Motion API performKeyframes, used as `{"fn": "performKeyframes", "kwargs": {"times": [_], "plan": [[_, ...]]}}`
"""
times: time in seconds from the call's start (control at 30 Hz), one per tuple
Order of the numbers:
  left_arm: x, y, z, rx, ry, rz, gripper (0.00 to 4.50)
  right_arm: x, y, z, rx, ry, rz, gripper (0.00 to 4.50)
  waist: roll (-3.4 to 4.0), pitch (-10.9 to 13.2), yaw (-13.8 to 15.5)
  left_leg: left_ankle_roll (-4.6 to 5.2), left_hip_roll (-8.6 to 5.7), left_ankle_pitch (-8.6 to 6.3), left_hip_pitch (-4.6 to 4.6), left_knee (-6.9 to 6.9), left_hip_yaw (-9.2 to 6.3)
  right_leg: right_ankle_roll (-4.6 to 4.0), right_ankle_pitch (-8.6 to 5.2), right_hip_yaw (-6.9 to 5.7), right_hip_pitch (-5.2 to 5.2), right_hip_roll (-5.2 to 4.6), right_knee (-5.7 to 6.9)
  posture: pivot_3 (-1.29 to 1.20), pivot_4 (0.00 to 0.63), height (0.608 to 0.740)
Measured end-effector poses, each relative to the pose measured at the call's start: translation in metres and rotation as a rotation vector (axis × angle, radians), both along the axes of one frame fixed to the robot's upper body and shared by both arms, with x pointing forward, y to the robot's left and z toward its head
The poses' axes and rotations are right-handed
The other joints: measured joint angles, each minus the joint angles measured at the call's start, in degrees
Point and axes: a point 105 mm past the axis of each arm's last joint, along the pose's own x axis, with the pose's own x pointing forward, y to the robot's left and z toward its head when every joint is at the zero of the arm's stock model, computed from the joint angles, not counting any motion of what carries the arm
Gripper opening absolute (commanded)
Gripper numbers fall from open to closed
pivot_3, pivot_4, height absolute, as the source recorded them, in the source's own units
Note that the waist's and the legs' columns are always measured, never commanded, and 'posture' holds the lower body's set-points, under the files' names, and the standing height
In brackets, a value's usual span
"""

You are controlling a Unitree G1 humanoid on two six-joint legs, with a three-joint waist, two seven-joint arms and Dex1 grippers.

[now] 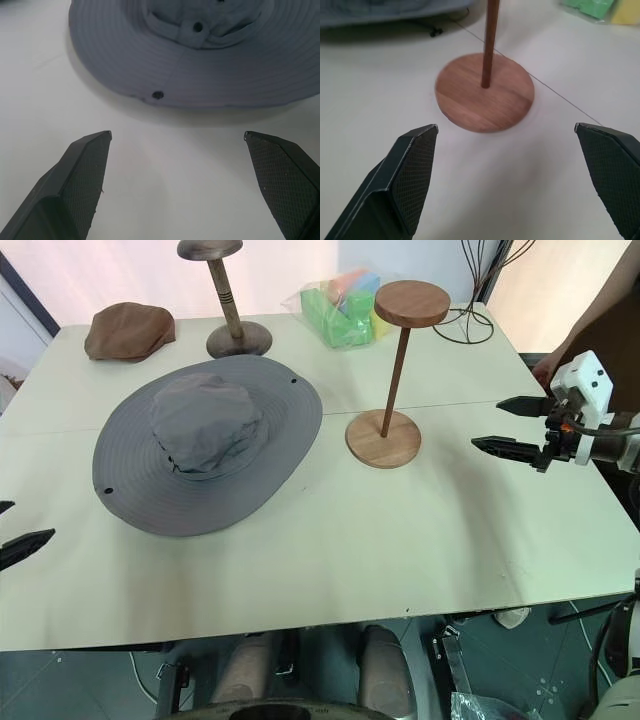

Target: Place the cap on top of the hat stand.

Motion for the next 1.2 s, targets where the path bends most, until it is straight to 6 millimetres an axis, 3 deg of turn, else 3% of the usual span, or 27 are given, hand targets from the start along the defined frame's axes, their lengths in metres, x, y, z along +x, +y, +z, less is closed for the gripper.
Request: {"fn": "performKeyframes", "kwargs": {"times": [0.17,0.27,0.4,0.63,1.0,1.2], "plan": [[0.015,-0.027,0.011,0.25,-0.031,-0.212,4.46,-0.011,0.018,0.012,0.02,0.02,0.082,4.5,0.0,0.0,0.0,-0.01,0.0,-0.01,-0.03,-0.01,0.02,-0.01,0.0,0.04,-0.03,-0.01,-0.02,0.0,0.15,0.74],[0.025,-0.047,0.01,0.447,-0.108,-0.384,4.46,-0.029,0.031,0.021,0.04,0.08,0.17,4.5,0.09,0.0,0.2,-0.01,0.0,-0.01,-0.02,-0.05,0.05,-0.02,0.0,0.06,-0.04,-0.02,-0.01,0.0,0.15,0.74],[0.022,-0.067,-0.006,0.56,-0.172,-0.584,4.46,-0.051,0.043,0.021,0.03,0.142,0.247,4.5,0.06,0.0,-0.1,0.01,0.07,-0.02,-0.02,-0.05,0.13,-0.01,0.01,0.12,-0.06,-0.01,-0.02,0.0,0.15,0.74],[0.023,-0.089,-0.027,0.75,-0.314,-0.832,4.46,-0.063,0.054,0.018,0.028,0.161,0.27,4.5,0.09,0.0,0.2,0.02,0.09,-0.02,0.0,-0.02,0.16,-0.03,0.03,0.16,-0.07,-0.01,0.01,0.0,0.15,0.74],[0.066,-0.113,-0.066,0.874,-0.548,-0.876,4.46,-0.076,0.072,0.036,0.055,0.097,0.284,4.5,0.02,0.0,0.3,0.08,0.01,0.0,-0.02,0.07,0.16,0.43,0.29,0.15,-0.02,0.0,0.14,0.0,0.15,0.74],[0.1,-0.118,-0.063,0.964,-0.639,-0.789,4.46,-0.08,0.073,0.034,0.062,0.092,0.257,4.5,0.0,-0.1,1.4,0.08,0.0,0.0,0.04,0.19,0.16,0.47,0.31,0.16,0.02,-0.01,0.3,0.0,0.15,0.74]]}}
